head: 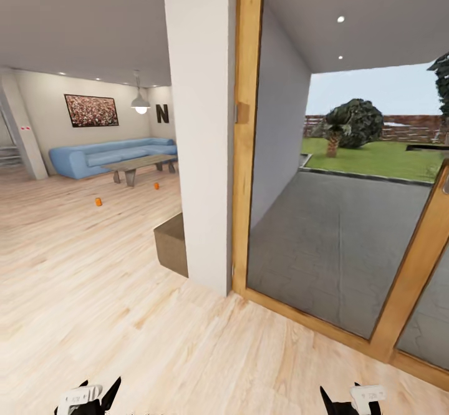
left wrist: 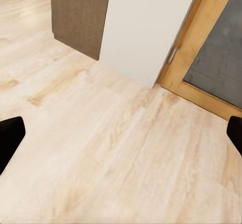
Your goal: Put the three can of soda from the living room inside the tash can in the kitchen.
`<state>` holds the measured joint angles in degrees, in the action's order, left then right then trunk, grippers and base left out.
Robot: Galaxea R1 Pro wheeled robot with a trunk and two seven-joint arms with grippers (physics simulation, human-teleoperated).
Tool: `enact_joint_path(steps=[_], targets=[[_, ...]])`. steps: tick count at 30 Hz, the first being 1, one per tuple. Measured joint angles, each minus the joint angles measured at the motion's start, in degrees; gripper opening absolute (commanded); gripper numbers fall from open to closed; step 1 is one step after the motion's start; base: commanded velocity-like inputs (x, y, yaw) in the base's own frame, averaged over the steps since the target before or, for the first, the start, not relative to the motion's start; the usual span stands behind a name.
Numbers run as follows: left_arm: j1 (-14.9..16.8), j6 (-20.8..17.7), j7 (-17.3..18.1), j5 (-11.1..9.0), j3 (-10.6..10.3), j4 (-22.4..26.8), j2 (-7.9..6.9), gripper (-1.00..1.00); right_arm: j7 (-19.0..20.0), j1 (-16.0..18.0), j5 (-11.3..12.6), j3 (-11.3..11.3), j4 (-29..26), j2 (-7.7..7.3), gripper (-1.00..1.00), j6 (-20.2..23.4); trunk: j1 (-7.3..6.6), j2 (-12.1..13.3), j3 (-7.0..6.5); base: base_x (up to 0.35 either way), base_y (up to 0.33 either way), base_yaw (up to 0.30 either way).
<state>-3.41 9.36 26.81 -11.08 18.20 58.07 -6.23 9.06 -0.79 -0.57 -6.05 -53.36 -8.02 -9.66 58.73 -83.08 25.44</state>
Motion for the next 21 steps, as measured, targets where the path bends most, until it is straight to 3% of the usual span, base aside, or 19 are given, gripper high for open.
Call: enact_joint_path(steps=[21], targets=[[0.00,0.05,-0.04,0.03,-0.10,-0.16,0.08,1.00,-0.01,0.00,-0.05,0.07,0.06,0.02,1.00,0.00,0.00,0.00,0.00,0.000,0.000,0.236]])
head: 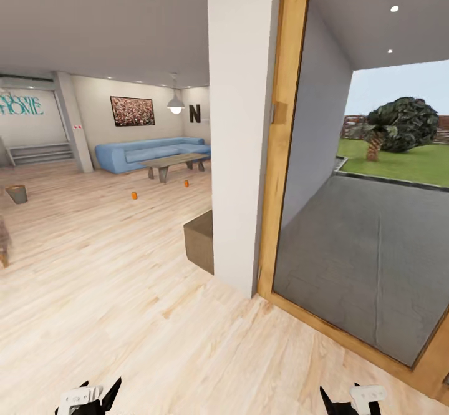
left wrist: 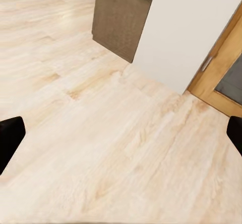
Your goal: Put the three can of soda from the living room inside the tash can in the kitchen.
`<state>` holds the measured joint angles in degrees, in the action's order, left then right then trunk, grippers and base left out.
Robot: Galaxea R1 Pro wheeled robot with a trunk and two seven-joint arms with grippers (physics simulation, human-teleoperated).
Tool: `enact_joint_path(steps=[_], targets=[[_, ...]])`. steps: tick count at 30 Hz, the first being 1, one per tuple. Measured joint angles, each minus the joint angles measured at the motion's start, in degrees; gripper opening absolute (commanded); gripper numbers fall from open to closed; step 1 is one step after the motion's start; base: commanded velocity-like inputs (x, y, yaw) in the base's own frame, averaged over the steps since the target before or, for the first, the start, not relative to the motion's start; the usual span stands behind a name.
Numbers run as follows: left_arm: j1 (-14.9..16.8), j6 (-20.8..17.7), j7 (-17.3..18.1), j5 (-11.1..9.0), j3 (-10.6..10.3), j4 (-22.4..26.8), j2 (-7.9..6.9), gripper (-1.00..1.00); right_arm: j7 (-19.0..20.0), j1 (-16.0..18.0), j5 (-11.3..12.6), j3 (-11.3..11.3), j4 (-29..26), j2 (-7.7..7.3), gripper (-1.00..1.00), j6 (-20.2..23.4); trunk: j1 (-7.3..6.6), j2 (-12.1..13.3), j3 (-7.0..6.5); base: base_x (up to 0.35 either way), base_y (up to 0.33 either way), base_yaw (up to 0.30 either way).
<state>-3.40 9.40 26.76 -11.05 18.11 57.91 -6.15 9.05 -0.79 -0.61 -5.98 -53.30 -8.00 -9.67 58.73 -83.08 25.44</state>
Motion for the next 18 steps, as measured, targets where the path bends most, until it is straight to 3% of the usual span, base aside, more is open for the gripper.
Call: enact_joint_path(steps=[9,11,12,18], targets=[[0.06,0.00,-0.04,0.52,-0.06,-0.61,-0.05,1.00,-0.14,0.00,0.00,0.01,0.12,0.00,1.00,0.00,0.00,0.00,0.00,0.000,0.000,0.240],[0.06,0.03,-0.17,2.03,-0.03,-0.65,-0.02,1.00,-0.14,0.00,0.00,0.02,0.16,0.00,1.00,0.00,0.00,0.00,0.00,0.000,0.000,0.242],[0.06,0.06,-0.35,3.94,0.04,-0.69,-0.01,1.00,-0.16,0.01,0.00,0.05,0.23,0.00,1.00,0.00,0.00,0.00,0.00,0.000,0.000,0.242],[0.06,0.46,-0.47,6.13,0.15,-0.71,0.00,1.00,-0.17,0.03,0.00,0.08,0.54,0.00,1.00,0.00,0.00,0.00,0.00,0.000,0.000,0.242]])
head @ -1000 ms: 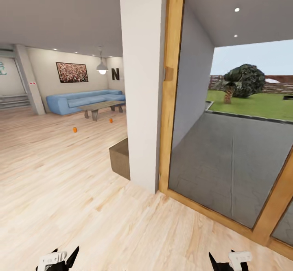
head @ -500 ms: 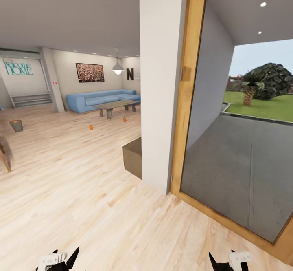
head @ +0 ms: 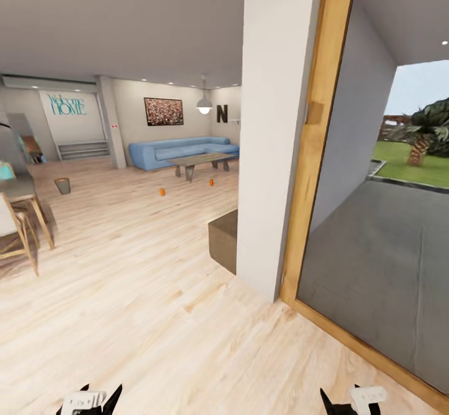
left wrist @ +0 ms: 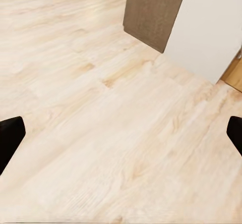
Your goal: Put the three can of soda from the living room inside the tash can in the kitchen.
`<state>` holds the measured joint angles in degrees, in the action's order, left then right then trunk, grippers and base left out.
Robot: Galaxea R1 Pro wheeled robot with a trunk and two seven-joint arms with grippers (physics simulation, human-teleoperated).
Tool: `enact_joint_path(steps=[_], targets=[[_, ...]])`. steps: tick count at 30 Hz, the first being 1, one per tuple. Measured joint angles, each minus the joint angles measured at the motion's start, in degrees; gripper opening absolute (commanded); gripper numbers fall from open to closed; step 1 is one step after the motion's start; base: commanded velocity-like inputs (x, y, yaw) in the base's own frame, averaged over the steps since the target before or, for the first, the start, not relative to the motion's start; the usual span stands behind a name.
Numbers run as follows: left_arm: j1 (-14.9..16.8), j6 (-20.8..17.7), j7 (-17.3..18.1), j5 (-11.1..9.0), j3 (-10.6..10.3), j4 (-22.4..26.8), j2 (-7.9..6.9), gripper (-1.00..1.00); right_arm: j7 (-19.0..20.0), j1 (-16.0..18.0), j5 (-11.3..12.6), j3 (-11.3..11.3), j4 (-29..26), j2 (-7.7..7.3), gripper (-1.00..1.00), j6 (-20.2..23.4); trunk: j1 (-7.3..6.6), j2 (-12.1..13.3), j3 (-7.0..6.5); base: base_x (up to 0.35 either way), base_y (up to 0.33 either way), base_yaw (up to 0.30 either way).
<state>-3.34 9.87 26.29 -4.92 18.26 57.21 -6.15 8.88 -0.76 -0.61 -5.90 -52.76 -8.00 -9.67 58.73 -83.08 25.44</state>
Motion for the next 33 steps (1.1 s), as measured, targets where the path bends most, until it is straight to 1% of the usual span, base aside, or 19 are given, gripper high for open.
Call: enact_joint_path(steps=[8,11,21,28,33], targets=[[0.00,0.13,-0.01,0.37,0.02,-0.04,0.00,1.00,0.00,0.01,0.00,0.04,0.31,0.06,1.00,0.00,0.00,0.00,0.00,0.001,0.000,0.242],[0.00,0.14,-0.01,0.41,0.02,-0.06,0.00,1.00,0.00,0.01,0.00,0.12,0.67,0.08,1.00,0.00,0.00,0.00,0.00,0.108,0.000,0.242],[0.18,0.39,-0.01,0.38,0.06,-2.36,0.00,1.00,0.00,0.03,0.00,0.18,1.06,0.09,1.00,0.00,0.00,0.00,0.26,0.279,0.000,0.234],[0.21,0.63,-0.01,0.43,0.09,-2.72,0.00,1.00,0.01,0.03,-0.05,0.20,1.23,0.09,1.00,0.00,0.00,0.00,0.52,0.315,0.034,0.220],[0.24,0.69,-0.01,0.44,0.06,-2.79,0.00,1.00,0.00,0.05,-0.09,1.26,2.12,0.09,1.00,-0.06,0.00,0.00,0.73,0.317,0.067,0.212]])
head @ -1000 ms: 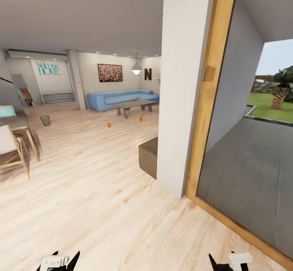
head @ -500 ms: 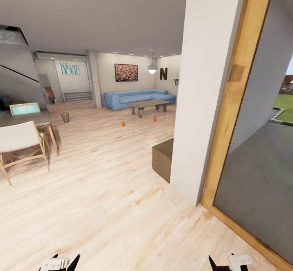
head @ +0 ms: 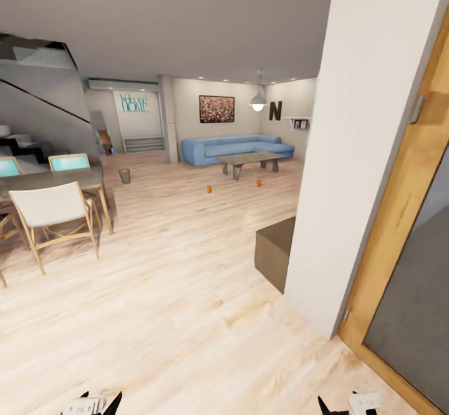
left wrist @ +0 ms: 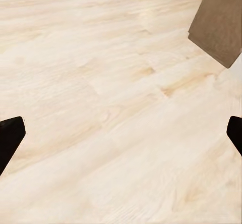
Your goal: Put the three can of soda from the living room inside the tash can in the kitchen.
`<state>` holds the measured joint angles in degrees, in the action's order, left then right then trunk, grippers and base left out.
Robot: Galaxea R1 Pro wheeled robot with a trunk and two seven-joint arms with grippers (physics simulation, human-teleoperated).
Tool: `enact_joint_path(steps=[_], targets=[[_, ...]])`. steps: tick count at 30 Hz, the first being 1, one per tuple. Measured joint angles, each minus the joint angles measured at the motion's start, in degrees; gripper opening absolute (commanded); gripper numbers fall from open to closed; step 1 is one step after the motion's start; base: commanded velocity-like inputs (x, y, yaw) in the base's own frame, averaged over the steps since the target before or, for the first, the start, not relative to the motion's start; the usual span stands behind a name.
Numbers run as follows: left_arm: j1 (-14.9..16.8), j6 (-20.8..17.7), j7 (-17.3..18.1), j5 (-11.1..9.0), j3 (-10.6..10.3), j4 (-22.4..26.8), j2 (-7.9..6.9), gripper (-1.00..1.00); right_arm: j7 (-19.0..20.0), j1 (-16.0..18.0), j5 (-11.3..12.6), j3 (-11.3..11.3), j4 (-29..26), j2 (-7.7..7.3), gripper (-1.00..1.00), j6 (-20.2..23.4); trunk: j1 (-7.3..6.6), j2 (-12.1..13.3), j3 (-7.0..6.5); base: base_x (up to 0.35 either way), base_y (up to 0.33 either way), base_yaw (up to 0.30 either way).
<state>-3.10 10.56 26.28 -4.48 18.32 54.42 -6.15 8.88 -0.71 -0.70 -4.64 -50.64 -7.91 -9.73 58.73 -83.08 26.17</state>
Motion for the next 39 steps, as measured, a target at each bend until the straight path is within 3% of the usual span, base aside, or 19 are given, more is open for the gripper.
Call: enact_joint_path(steps=[39], targets=[[0.20,-0.01,-0.04,0.09,-0.04,-0.02,0.00,1.00,0.00,0.01,0.00,0.51,0.28,-0.01,1.00,-0.02,0.00,0.00,2.23,0.318,0.063,0.176]])
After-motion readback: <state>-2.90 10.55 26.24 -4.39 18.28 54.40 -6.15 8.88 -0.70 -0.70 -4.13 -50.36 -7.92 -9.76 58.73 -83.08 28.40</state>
